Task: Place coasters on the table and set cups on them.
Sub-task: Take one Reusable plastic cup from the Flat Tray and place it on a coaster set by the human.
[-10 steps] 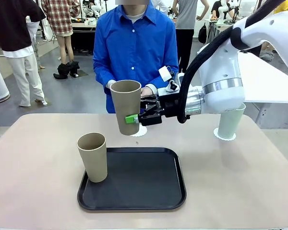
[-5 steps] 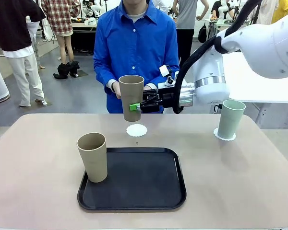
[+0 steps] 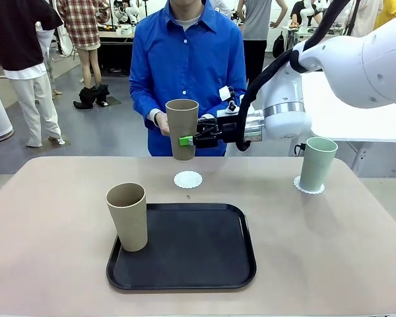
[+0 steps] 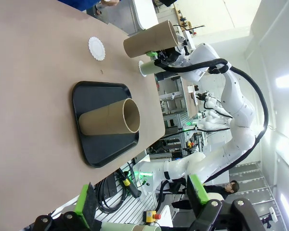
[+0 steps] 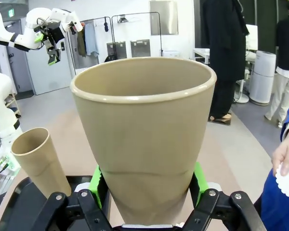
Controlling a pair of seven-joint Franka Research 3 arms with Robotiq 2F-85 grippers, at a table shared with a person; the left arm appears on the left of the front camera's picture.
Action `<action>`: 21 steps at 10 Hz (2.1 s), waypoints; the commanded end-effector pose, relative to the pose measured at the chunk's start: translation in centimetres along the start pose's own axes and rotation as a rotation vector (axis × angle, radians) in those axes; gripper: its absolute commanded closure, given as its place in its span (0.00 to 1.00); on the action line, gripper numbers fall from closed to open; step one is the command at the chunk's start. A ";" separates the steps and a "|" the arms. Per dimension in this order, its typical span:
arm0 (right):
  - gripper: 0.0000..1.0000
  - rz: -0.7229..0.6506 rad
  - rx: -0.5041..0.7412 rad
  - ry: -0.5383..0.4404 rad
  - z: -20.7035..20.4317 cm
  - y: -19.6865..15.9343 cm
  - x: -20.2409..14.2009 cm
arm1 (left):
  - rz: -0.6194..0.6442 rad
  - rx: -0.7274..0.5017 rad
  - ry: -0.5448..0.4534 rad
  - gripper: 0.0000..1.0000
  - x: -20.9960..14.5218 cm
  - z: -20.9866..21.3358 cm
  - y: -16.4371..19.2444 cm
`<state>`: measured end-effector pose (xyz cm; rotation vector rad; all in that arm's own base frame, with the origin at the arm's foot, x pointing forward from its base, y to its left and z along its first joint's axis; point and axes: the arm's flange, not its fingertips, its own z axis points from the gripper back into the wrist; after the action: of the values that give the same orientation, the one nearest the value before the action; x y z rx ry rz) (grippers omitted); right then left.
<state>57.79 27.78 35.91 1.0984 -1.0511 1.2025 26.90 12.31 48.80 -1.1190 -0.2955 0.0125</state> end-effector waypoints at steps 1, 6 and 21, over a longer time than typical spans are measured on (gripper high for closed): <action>0.18 0.007 0.032 -0.014 -0.3 0.4 0.3 | -0.011 -0.023 -0.007 0.00 0.0 0.1 -0.1; 0.18 0.124 0.080 -0.060 1.1 -2.5 -1.6 | -0.011 -0.023 -0.007 0.00 0.0 0.1 -0.1; 0.18 -0.063 0.077 0.037 -1.2 -8.0 -9.2 | -0.011 -0.023 -0.007 0.00 0.0 0.1 -0.1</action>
<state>64.19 26.65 26.13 1.1448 -0.9934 1.2209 26.90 12.31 48.81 -1.1191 -0.2955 0.0125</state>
